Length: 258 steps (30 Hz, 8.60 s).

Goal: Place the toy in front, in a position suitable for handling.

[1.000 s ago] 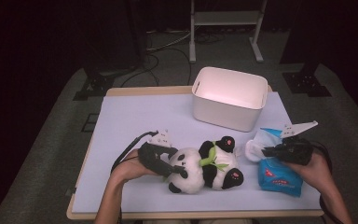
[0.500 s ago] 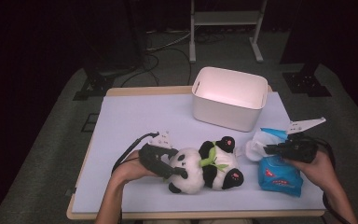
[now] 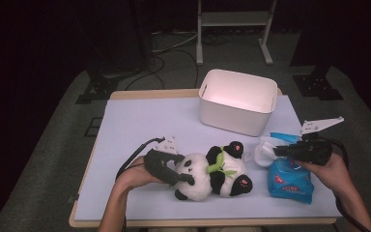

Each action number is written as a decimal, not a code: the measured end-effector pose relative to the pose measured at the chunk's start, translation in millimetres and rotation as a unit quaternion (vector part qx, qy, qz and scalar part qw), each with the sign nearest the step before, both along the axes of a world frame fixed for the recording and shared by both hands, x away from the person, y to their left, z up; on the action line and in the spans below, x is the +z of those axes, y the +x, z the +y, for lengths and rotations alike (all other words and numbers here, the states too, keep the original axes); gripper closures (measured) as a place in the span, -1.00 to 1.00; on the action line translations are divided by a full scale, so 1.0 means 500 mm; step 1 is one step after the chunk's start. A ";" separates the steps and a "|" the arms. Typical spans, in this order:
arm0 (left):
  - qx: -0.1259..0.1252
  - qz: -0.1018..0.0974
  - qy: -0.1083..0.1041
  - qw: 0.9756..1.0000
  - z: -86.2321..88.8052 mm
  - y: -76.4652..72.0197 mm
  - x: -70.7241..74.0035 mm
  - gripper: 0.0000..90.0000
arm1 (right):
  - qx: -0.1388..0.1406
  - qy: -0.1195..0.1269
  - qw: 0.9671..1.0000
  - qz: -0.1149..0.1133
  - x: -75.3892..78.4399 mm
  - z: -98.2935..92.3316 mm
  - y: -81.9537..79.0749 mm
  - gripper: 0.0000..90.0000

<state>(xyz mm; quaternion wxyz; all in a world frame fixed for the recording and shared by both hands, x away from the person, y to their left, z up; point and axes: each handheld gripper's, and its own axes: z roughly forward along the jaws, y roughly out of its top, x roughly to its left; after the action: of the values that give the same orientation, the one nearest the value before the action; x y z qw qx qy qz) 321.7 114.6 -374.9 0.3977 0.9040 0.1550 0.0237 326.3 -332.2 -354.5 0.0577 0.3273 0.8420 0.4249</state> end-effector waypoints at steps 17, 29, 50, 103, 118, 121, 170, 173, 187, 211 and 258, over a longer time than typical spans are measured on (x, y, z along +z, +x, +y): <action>0.000 0.003 0.000 1.000 0.003 0.000 -0.002 -0.41 | 0.073 0.034 0.997 -0.006 0.053 0.082 -0.003 0.94; 0.002 0.007 0.001 1.000 0.005 0.000 -0.005 -0.41 | 0.158 0.048 0.986 0.005 0.062 0.197 -0.007 0.94; 0.000 0.010 0.002 1.000 0.006 0.002 -0.010 -0.41 | 0.162 -0.015 0.987 0.018 0.007 0.239 -0.004 0.30; -0.005 0.042 0.003 0.999 0.008 0.009 -0.037 -0.79 | 0.177 -0.006 0.982 0.058 -0.041 0.210 -0.013 0.90; -0.016 0.028 -0.012 0.999 0.012 0.008 -0.038 -0.47 | 0.178 0.010 0.983 0.044 -0.027 0.230 -0.006 0.90; -0.016 0.027 -0.011 0.999 0.012 0.007 -0.037 -0.47 | 0.179 0.011 0.983 0.032 -0.012 0.241 0.002 0.90; -0.002 0.055 -0.020 0.998 0.028 0.015 -0.040 -0.47 | 0.196 0.000 0.979 0.047 -0.018 0.254 -0.003 0.91; 0.005 0.059 -0.027 0.998 0.030 0.015 -0.037 -0.57 | 0.197 -0.007 0.979 0.059 -0.030 0.247 -0.006 0.91; 0.008 0.088 -0.028 0.996 0.032 0.023 -0.051 -0.83 | 0.199 -0.026 0.977 0.066 -0.055 0.228 -0.026 0.93; 0.013 0.026 -0.072 0.997 0.033 0.025 -0.025 -0.27 | 0.174 -0.006 0.984 0.030 -0.040 0.240 0.005 0.93; 0.003 0.039 -0.047 0.998 0.039 0.017 -0.031 -0.41 | 0.168 -0.024 0.985 0.022 -0.014 0.257 0.010 0.93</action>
<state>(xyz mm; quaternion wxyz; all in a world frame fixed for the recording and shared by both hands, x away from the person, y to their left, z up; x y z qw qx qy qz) 330.4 134.3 -390.4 0.4334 0.8841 0.1737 -0.0177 331.4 -203.9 -361.6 -0.0250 0.1890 0.8960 0.4010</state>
